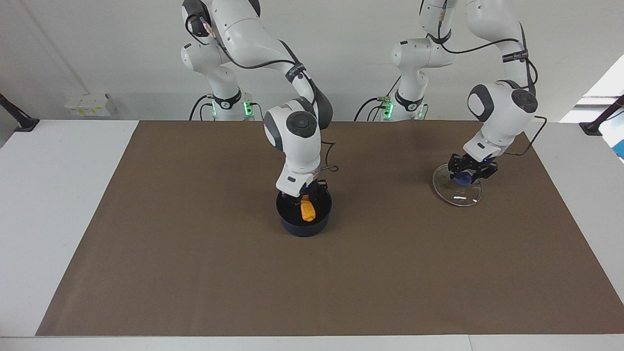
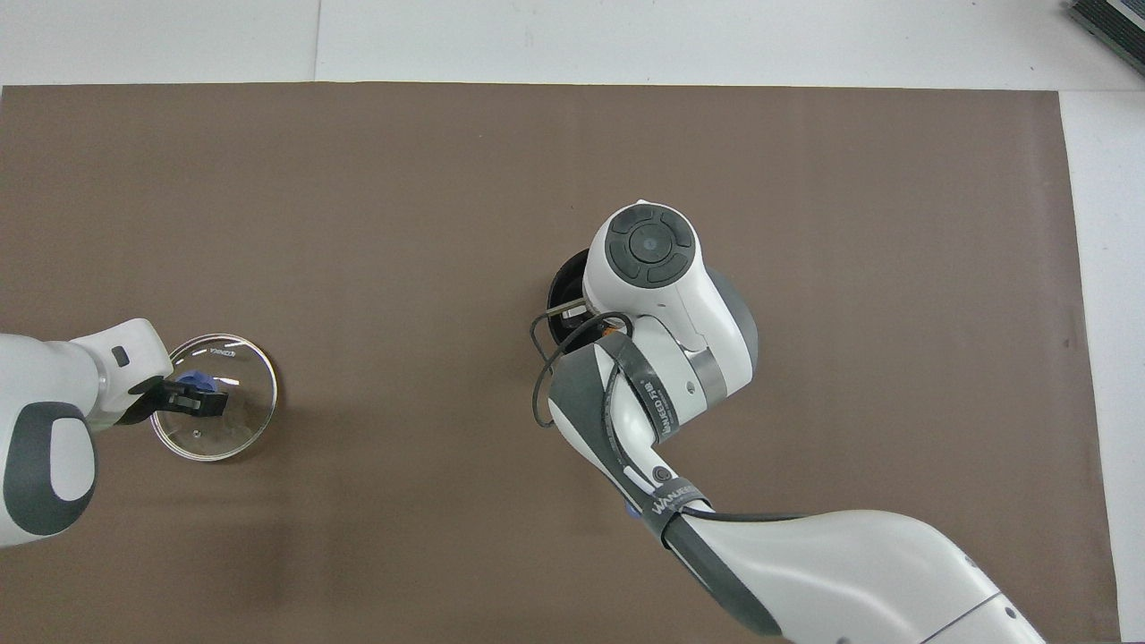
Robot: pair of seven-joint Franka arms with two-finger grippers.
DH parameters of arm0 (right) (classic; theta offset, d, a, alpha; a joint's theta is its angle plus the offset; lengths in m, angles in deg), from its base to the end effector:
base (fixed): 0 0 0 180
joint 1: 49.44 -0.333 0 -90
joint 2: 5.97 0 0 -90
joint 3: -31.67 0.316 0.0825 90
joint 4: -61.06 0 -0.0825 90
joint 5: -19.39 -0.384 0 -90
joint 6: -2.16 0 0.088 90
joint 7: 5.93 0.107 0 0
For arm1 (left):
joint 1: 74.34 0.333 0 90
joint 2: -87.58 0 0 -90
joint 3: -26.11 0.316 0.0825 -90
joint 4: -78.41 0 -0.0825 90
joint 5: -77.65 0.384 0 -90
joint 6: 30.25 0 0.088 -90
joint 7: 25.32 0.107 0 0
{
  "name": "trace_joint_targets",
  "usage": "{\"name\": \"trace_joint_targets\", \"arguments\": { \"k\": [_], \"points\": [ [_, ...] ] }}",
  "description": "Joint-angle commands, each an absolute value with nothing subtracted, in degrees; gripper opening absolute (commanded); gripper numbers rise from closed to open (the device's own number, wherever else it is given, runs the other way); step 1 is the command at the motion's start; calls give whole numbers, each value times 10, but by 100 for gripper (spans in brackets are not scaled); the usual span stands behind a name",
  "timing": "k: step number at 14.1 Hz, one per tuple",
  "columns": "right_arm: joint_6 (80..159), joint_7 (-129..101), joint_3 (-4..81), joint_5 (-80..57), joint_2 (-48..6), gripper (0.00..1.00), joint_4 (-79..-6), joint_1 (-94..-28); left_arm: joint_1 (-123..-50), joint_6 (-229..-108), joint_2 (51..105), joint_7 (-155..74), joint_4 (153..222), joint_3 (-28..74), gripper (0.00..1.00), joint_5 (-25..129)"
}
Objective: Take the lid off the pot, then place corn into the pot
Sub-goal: 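Lower the glass lid onto the table and open the left gripper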
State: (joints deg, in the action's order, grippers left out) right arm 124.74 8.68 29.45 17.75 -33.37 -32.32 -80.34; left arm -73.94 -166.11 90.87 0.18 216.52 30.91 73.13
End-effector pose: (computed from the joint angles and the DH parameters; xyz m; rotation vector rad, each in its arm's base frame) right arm 0.5963 0.3312 0.3460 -3.1019 -0.3664 -0.0424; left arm 0.4828 0.0430 0.3356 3.0535 -0.4588 0.0511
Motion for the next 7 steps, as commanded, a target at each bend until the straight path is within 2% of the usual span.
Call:
{"name": "trace_joint_targets", "arguments": {
  "k": [1,2,3,4,5,6,7],
  "points": [
    [1272,88,299,153,-333,0,-332,-797,-735,-1672,925,6,2171,308,59,733],
    [1272,88,299,153,-333,0,-336,-796,-735,-1669,922,6,2162,308,100,733],
    [1272,88,299,153,-333,7,-336,-796,-735,-1664,915,2,2152,308,100,733],
    [1272,88,299,153,-333,42,-336,-795,-735,-1658,908,-4,2138,307,100,733],
    [1272,88,299,153,-333,88,-336,-795,-735,-1646,898,-16,2119,307,100,733],
    [1272,88,298,153,-333,100,-337,-796,-735,-1631,889,-31,2095,307,100,733],
    [1272,88,298,154,-333,100,-336,-795,-736,-1598,879,-44,2063,307,100,733]
  ]
}}
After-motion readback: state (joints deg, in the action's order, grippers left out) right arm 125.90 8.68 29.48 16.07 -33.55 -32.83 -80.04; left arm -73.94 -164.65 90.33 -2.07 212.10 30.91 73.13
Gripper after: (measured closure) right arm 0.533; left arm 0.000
